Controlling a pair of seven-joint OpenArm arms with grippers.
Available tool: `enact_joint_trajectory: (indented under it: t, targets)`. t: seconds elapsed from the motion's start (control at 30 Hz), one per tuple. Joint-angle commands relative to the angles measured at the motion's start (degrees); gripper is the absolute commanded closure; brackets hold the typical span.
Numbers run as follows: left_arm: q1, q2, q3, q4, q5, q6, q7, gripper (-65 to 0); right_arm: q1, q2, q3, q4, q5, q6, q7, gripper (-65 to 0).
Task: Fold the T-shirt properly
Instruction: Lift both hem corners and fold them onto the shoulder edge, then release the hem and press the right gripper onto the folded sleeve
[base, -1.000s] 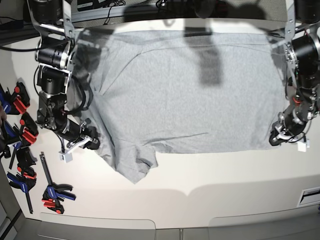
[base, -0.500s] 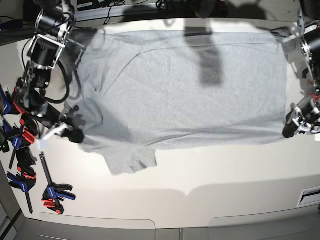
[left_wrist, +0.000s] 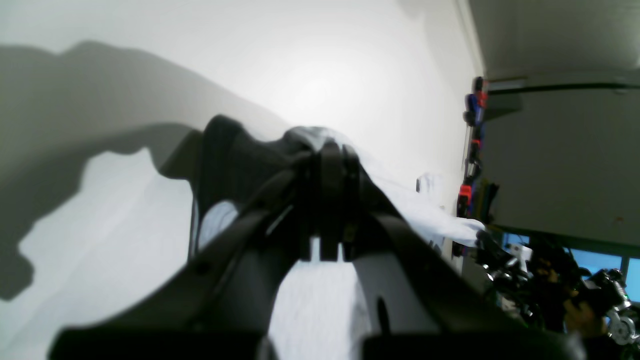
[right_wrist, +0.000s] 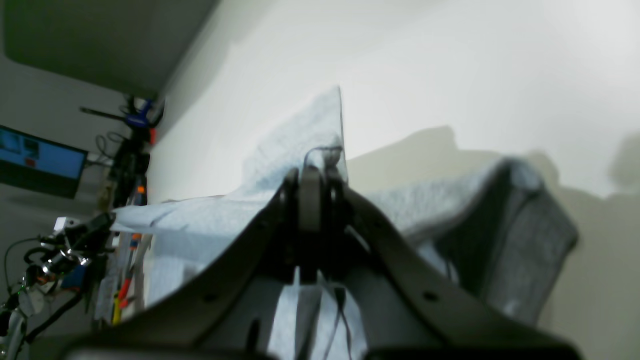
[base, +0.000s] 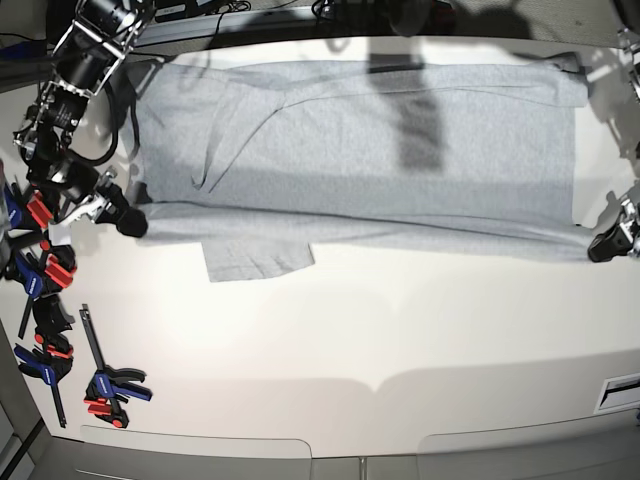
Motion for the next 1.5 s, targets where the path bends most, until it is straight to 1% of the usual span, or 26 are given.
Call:
enact_joint_trajectory:
  t: [0.0,0.17,0.3,0.37,0.43,0.53,0.77,0.8,0.83,0.87,0.9,0.93,1.07,1.17,1.23,1.33,1.4,1.47]
  targets:
    - [-0.07,-2.19,-0.24,0.72,-1.73,-0.49,0.42,0.0,0.94,1.38,0.31,1.07,1.51,0.71,1.18,0.0]
    - [5.31,-2.34,-0.24,0.72,-2.54,-0.49,1.07,0.0,0.57,1.38,0.31,1.07,0.76,0.71,0.0,0.0]
    - [9.75,-2.34,-0.24,0.72,-5.35,-0.49,1.05,0.0,0.57,1.38,0.31,1.07,-0.2,0.71,-0.2,0.0]
    - [11.3,-2.34,-0.24,0.72,-6.51,-0.49,1.05,0.0,0.57,1.38,0.31,1.07,-1.7,0.71,-0.2,0.0]
    - [12.09,-2.34,-0.24,0.72,-6.93,-0.49,1.07,0.0,0.57,1.31,0.31,1.07,-4.0,0.71,-0.17,0.0]
    - [12.2,-2.34,-0.24,0.72,-6.96,-0.49,1.27,0.0,0.57,1.05,0.31,1.07,-5.62,0.71,-0.15,0.0]
    - [12.22,-2.34,-0.24,0.72,-6.96,-0.49,1.7,0.0,0.59,1.07,0.31,1.07,-5.64,0.71,-0.22,0.0]
    - [12.22,-2.34,-0.24,0.72,-6.96,-0.49,1.68,-1.1,0.59,1.07,0.31,1.05,-5.64,0.71,-0.2,0.0]
    - [12.22,-2.34,-0.24,0.72,-6.96,-0.49,1.68,-4.3,0.59,1.07,0.31,1.07,-5.62,0.71,-0.2,-3.2]
    - [12.22,-2.36,-0.24,0.72,-6.96,-0.49,1.68,-6.5,0.61,1.07,0.31,1.05,-5.6,0.71,-0.15,-10.2]
    - [12.22,-2.4,-0.24,0.72,-6.96,-0.49,1.7,-7.7,0.63,1.09,0.31,1.07,-5.49,0.71,-0.13,-15.9]
    - [12.22,-2.54,-0.24,0.72,-6.96,-0.49,1.75,-8.6,0.76,1.16,0.31,1.07,-5.09,0.71,-0.11,-18.8]
    - [11.74,-3.69,-1.36,1.7,-6.96,-0.49,1.88,-9.2,1.75,2.1,0.31,1.07,-3.5,0.71,0.22,-19.3]
    - [11.76,-4.66,-4.55,4.57,-6.96,-0.49,2.6,-13.0,3.61,2.84,0.66,1.07,-0.94,0.71,0.22,-19.2]
    - [11.76,-5.27,-6.75,6.82,-6.96,-0.49,2.73,-16.5,5.49,2.71,1.53,1.07,0.04,0.71,0.26,-19.2]
    - [11.76,-5.75,-8.87,9.92,-6.96,-0.49,2.67,-18.2,8.66,1.73,2.25,1.07,0.44,0.71,0.46,-19.2]
    - [11.76,-5.86,-8.96,11.34,-6.96,-0.49,2.29,-18.2,10.8,0.35,2.03,1.07,-2.34,0.71,1.53,-19.3]
    - [11.76,-5.66,-8.96,12.04,-6.96,-0.49,2.01,-18.2,12.39,-1.75,1.31,1.05,-8.48,0.71,5.75,-19.4]
